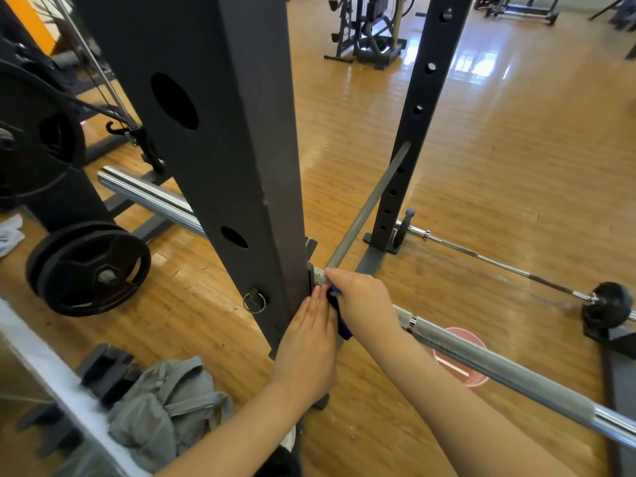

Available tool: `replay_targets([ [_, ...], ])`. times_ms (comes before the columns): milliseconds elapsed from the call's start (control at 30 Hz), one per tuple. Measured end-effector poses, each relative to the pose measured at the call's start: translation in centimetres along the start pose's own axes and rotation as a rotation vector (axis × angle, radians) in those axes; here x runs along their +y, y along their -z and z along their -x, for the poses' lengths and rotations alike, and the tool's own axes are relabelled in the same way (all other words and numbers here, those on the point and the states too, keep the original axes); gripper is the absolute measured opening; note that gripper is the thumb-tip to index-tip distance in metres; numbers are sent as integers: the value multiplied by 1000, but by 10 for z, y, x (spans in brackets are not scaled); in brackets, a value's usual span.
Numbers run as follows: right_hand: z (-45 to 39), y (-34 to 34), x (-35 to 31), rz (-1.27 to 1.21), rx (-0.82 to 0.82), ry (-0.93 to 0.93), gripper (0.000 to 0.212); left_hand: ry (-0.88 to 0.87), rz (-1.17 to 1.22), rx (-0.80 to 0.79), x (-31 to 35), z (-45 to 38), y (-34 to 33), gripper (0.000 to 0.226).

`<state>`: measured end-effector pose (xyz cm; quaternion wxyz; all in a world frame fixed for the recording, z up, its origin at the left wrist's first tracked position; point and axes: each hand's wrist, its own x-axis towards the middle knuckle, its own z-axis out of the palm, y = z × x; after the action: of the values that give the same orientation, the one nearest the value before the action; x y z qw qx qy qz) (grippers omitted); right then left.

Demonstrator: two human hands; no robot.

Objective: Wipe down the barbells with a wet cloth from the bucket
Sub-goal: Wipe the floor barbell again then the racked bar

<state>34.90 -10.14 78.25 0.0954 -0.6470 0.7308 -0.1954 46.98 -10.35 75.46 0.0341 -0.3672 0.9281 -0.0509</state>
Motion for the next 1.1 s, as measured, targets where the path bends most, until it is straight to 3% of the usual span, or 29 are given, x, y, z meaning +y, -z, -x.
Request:
replay_targets([
  [133, 1, 10, 13, 69, -248, -19, 59, -35, 0, -39, -2, 1, -4, 92],
  [200, 17, 17, 20, 102, -282, -37, 65, -20, 38, -4, -3, 2, -8, 94],
  [367, 37, 14, 14, 108, -180, 7, 66, -43, -78, -23, -1, 5, -4, 76],
  [467, 20, 12, 15, 66, -71, -113, 39, -57, -50, -29, 2, 4, -1, 73],
  [567, 6, 9, 12, -40, 47, -220, 35, -55, -31, -14, 1, 6, -2, 74],
  [667, 2, 1, 0, -47, -6, -174, 29, -40, -28, -18, 2, 5, -3, 73],
  [733, 8, -4, 2, 5, -28, -105, 32, -37, -22, 51, -1, 3, -6, 85],
  [800, 22, -2, 14, 84, -2, -55, 41, -12, 43, -15, -1, 2, -7, 95],
  [900, 55, 0, 35, 143, 168, -31, 52, -55, 47, 26, -2, 2, -12, 98],
  [1000, 63, -5, 39, 175, 175, -72, 59, 9, -3, -28, 0, 5, -9, 97],
  [1100, 43, -10, 25, 174, 219, -33, 52, 11, -64, -15, 1, 5, -10, 88],
])
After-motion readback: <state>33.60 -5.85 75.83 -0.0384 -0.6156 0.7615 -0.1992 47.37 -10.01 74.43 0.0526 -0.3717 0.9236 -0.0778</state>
